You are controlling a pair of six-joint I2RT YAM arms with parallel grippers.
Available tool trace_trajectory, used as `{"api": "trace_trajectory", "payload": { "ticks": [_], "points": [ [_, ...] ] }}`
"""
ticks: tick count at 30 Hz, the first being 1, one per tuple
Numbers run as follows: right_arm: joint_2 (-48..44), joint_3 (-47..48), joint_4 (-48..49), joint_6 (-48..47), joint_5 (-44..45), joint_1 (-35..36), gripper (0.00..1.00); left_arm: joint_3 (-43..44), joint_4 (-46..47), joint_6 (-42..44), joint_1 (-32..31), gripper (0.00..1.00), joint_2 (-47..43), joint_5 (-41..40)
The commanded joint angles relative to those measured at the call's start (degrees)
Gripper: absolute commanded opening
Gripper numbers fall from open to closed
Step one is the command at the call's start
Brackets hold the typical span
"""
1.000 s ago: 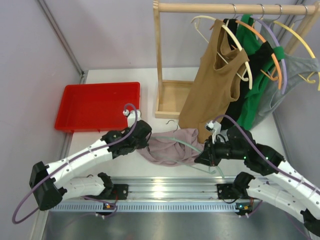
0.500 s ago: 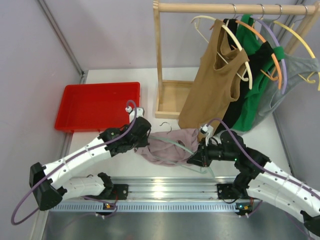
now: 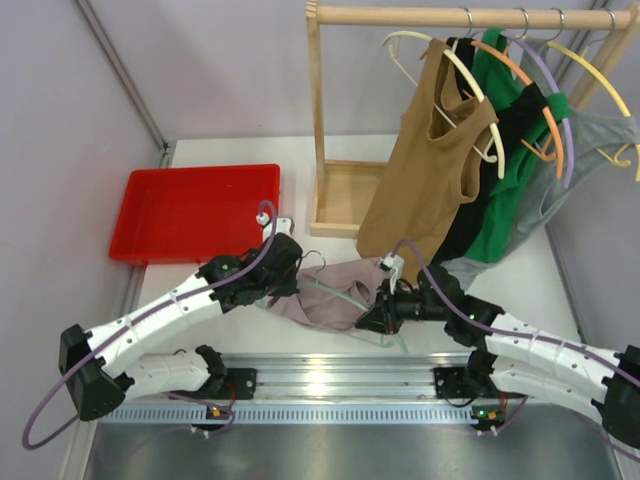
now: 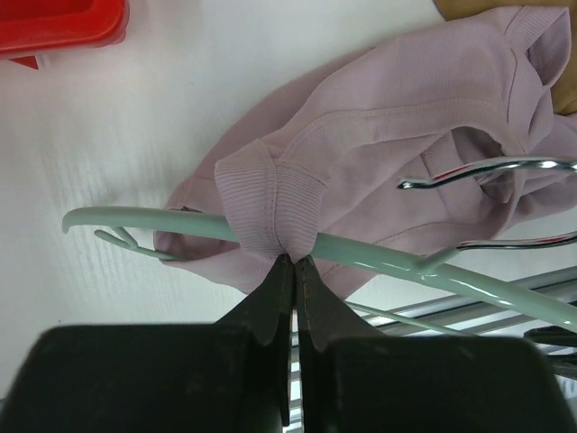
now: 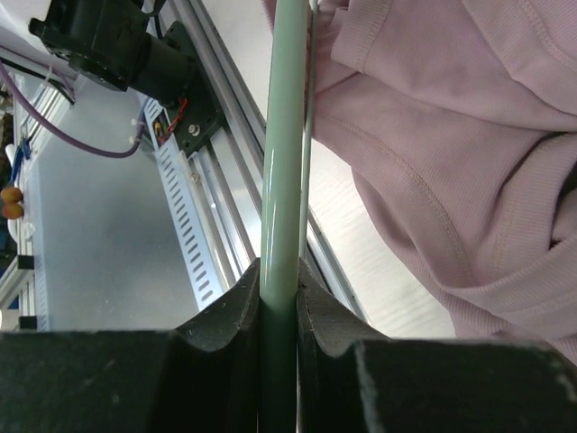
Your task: Place the tank top on the hanger
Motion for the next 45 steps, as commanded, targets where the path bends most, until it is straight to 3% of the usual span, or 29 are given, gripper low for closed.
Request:
{"api": "trace_trajectory", "payload": {
  "ticks": [1, 2, 4, 6, 9, 14, 21, 32, 45],
  "points": [
    [2.2, 0.5, 10.5, -1.3, 0.5, 3.3, 0.00, 1.5, -0.2, 1.1, 0.1, 0.04, -0.4, 0.4],
    [2.6, 0.6, 10.6, -1.4, 1.4, 3.7, 0.00, 1.6, 0.0, 1.1, 0.1, 0.16, -0.6, 0.5],
    [3.7, 0.8, 10.7, -1.7, 2.0, 4.3, 0.00, 1.9, 0.2, 1.5, 0.1, 0.27, -0.8, 1.0],
    [4.3, 0.9, 10.6, -1.9, 2.7, 4.4, 0.00, 2.0, 0.4, 2.0, 0.1, 0.35, -1.1, 1.2],
    [4.7, 1.0, 10.5, -2.2, 3.0, 4.5, 0.00, 2.0, 0.3, 2.9, 0.1, 0.39, -1.8, 1.7],
    [5.2, 1.1, 10.6, -2.2, 3.3, 4.7, 0.00, 0.8, 2.9, 4.8, 0.0, 0.39, -5.4, 4.3],
    [5.7, 1.1, 10.2, -2.3, 3.6, 5.0, 0.00, -5.3, 16.5, 9.0, -0.4, 0.40, -9.6, 10.9],
    [5.9, 1.6, 8.8, -2.4, 4.9, 6.2, 0.00, -11.8, 29.6, 10.3, -0.4, 0.45, -6.5, 8.0],
    [8.3, 3.5, 7.7, -3.0, 8.2, 8.4, 0.00, -16.5, 33.6, 9.8, -0.4, 0.45, -6.1, 8.2]
  ]
}}
